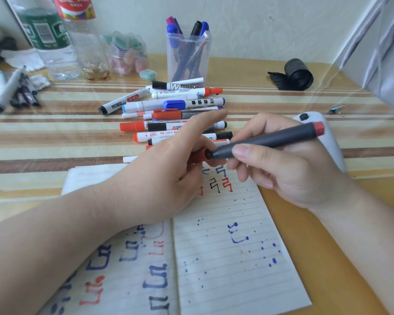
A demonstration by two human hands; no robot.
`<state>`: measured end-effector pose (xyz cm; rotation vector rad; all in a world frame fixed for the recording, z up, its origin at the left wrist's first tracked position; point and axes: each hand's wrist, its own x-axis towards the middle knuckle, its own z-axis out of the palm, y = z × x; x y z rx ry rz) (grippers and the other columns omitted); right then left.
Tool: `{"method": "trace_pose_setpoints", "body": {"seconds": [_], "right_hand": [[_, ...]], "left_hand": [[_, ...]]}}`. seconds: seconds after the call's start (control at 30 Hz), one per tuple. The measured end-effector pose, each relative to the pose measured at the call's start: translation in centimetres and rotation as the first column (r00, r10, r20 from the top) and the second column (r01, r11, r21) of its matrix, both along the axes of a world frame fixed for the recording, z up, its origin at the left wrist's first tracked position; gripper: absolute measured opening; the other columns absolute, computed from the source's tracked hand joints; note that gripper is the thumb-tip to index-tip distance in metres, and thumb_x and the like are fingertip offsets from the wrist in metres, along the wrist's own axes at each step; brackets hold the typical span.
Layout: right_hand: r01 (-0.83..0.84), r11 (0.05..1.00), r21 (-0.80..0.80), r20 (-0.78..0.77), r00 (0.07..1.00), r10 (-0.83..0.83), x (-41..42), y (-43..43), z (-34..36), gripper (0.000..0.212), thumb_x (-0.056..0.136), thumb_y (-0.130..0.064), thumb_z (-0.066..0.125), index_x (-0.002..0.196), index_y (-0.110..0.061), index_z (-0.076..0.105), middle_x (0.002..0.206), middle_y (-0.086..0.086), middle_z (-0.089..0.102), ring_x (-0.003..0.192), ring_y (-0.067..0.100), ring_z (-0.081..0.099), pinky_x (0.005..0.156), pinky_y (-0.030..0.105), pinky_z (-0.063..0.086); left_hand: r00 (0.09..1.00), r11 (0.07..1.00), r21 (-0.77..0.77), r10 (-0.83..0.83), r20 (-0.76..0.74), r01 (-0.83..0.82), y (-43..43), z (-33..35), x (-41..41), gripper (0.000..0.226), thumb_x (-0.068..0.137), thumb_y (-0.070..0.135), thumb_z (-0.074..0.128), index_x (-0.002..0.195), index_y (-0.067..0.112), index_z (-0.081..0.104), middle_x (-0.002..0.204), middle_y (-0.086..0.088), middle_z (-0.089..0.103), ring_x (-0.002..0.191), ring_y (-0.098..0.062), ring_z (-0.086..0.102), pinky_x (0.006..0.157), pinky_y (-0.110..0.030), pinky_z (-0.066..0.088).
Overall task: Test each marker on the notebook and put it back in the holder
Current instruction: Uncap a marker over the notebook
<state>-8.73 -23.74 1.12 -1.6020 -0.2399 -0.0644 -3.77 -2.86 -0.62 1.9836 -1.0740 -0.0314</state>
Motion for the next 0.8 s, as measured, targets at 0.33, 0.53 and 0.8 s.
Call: {"method": "trace_pose_setpoints", "body": {"seconds": [0.33,0.53,0.8], "right_hand": [[0.063,0.991,0.119,-0.041,0.997,-0.059,0.10,-0.27,0.38,0.021,0.071,-0.019,0.082,0.091,-0.011,0.079,0.068,0.015,0.064,0.052,0.021,0.050,0.041,0.020,0.030],[0.052,0.974,0.221,-0.069,0.997,-0.038,0.24,-0.67,0.42,0.017,0.070,-0.019,0.076,0.084,-0.009,0.077,0.068,0.012,0.061,0.055,0.022,0.049,0.040,0.022,0.023],[0.009,0.986,0.167,-0.038,0.999,-0.003,0.13,-0.23,0.20,0.020,0.071,-0.020,0.078,0.090,-0.018,0.081,0.067,0.017,0.062,0.061,0.030,0.050,0.041,0.025,0.025]], "left_hand": [[0.950,0.917,-0.387,-0.034,-0.311,-0.094,-0.26,-0.06,0.80,0.044,0.080,0.005,0.075,0.115,0.022,0.055,0.091,-0.004,0.064,0.084,-0.027,0.068,0.084,-0.049,0.058],[0.914,0.896,-0.421,-0.042,-0.404,-0.145,-0.31,0.27,0.64,0.021,0.071,0.022,0.085,0.085,0.017,0.071,0.075,-0.001,0.076,0.064,-0.014,0.071,0.064,-0.021,0.056],[0.926,0.929,-0.356,-0.041,-0.375,-0.103,-0.24,0.44,0.68,0.012,0.079,0.031,0.079,0.088,0.025,0.075,0.066,0.014,0.067,0.058,-0.002,0.057,0.060,-0.014,0.046]]}}
